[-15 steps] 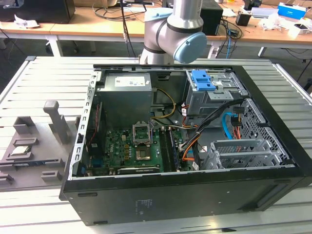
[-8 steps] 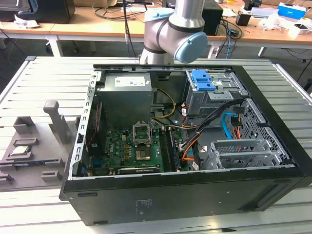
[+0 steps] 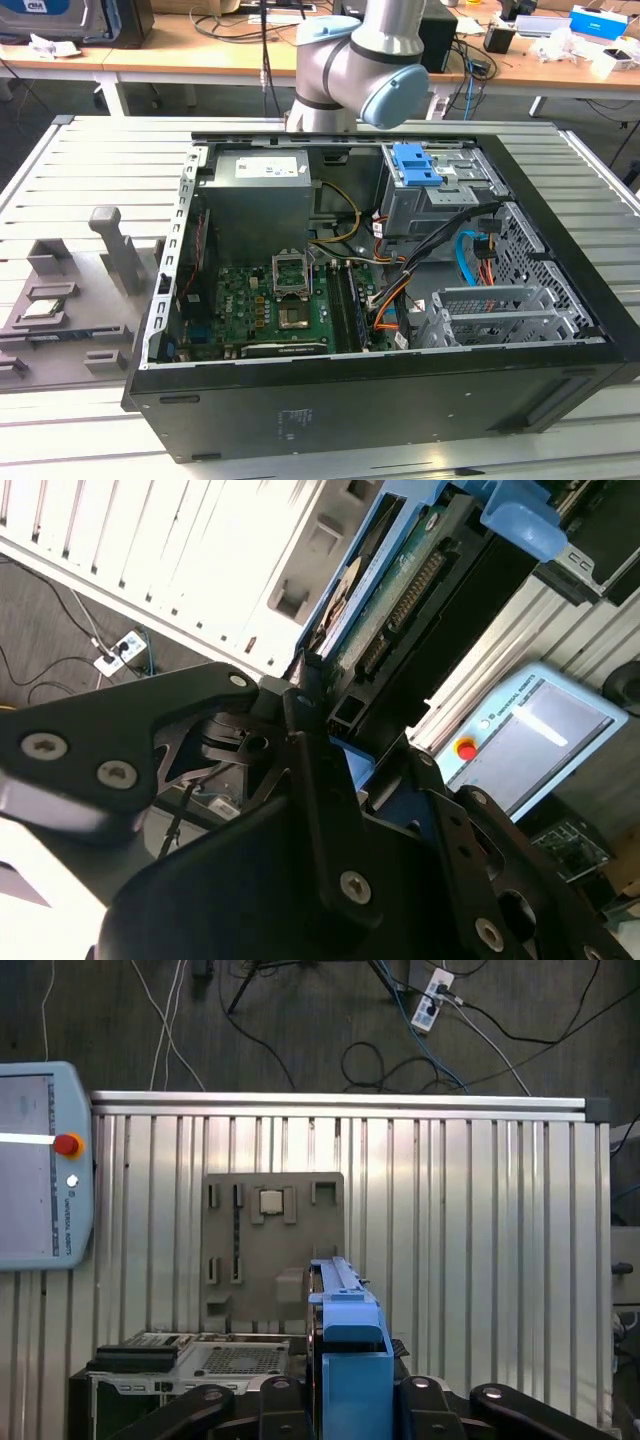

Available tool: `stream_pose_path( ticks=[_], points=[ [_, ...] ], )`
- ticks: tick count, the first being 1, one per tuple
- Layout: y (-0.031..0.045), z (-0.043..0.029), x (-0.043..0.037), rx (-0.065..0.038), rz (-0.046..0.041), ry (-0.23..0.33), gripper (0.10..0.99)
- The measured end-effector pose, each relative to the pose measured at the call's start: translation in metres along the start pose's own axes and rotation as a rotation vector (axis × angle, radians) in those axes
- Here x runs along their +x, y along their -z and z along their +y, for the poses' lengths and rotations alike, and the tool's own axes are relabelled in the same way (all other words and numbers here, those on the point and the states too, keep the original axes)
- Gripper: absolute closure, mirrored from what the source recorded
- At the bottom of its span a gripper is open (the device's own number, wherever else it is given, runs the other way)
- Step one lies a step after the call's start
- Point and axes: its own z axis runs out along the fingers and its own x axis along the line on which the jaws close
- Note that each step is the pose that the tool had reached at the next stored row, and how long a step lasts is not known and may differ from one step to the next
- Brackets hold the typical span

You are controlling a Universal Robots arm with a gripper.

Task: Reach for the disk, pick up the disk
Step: 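Pick up the disk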

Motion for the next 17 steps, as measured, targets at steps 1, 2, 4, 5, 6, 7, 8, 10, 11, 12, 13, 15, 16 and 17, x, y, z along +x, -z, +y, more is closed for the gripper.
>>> stream_pose_path(
  ticks=[1, 2, 4, 5, 6, 7, 8, 10, 11, 12, 13, 15, 16, 17],
  points=[
    [-0.0007, -0.0036, 0.0001, 0.0, 0.0, 0.0, 0.718],
    [-0.0015, -0.0066, 0.0001, 0.0, -0.0001, 0.0, 0.718],
    [-0.0029, -0.0131, 0.0002, 0.0, 0.0001, 0.0, 0.718],
    [-0.0038, -0.0172, 0.0002, -0.001, 0.0, 0.0, 0.718],
    [-0.0048, -0.0217, 0.0003, -0.001, 0.0, 0.0, 0.718],
    [-0.0053, -0.0247, 0.0003, -0.001, 0.0001, 0.0, 0.718],
    [-0.0059, -0.0273, 0.0004, -0.001, 0.0001, 0.0, 0.718],
    [-0.0073, -0.0333, 0.0005, -0.001, 0.0, 0.0, 0.718],
    [-0.0083, -0.0382, 0.0005, -0.001, 0.0001, 0.0, 0.718],
    [-0.0089, -0.0409, 0.0005, -0.001, 0.0, 0.0, 0.718],
    [-0.0094, -0.0432, 0.0005, -0.002, 0.0001, 0.0, 0.718],
    [-0.0107, -0.0492, 0.0007, -0.002, -0.0001, 0.0, 0.718],
    [-0.0114, -0.0536, 0.0007, -0.002, 0.0, 0.0, 0.718],
    [-0.012, -0.0562, 0.0008, -0.002, 0.0, 0.0, 0.718]
  ],
)
